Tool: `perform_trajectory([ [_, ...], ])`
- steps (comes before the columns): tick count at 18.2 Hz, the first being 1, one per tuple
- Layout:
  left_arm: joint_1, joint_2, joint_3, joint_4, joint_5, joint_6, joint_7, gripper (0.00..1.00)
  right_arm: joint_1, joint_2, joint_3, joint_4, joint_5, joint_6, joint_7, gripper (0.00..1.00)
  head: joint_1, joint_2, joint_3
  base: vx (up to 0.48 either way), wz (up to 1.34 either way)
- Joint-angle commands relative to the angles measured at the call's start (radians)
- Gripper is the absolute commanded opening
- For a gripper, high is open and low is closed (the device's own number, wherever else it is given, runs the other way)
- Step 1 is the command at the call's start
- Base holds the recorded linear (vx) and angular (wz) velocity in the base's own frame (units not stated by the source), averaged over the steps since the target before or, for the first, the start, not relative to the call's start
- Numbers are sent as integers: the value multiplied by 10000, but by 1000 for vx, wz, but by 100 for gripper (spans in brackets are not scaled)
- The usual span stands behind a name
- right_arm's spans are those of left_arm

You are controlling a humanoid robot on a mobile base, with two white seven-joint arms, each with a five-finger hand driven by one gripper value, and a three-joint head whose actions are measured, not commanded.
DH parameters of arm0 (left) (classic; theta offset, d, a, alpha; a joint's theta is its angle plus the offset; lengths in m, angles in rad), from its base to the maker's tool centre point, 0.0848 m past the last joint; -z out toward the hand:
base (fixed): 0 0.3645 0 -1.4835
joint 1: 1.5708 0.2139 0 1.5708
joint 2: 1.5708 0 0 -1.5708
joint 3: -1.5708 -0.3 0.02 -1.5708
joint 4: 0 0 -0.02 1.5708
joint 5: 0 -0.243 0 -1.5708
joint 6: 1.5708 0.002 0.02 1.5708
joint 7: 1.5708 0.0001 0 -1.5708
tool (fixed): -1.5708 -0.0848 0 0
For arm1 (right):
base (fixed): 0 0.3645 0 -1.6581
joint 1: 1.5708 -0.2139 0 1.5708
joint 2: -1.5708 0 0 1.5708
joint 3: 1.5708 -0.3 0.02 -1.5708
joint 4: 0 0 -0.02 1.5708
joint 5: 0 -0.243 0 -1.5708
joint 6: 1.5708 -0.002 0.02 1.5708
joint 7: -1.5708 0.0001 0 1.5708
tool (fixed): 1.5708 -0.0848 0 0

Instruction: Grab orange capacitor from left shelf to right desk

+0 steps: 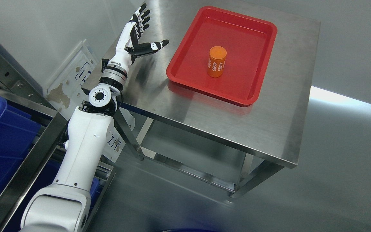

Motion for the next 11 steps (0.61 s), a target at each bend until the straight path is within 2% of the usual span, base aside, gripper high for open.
perform_trajectory([
  [1,100,70,249,-521,-1,5,3,100,199,-174,-123,-175,31,56,-1,100,0,0,0,0,0],
  [11,682,85,678,-858,-1,-885,34,100,199,-174,-123,-175,31,56,-1,100,0,0,0,0,0],
])
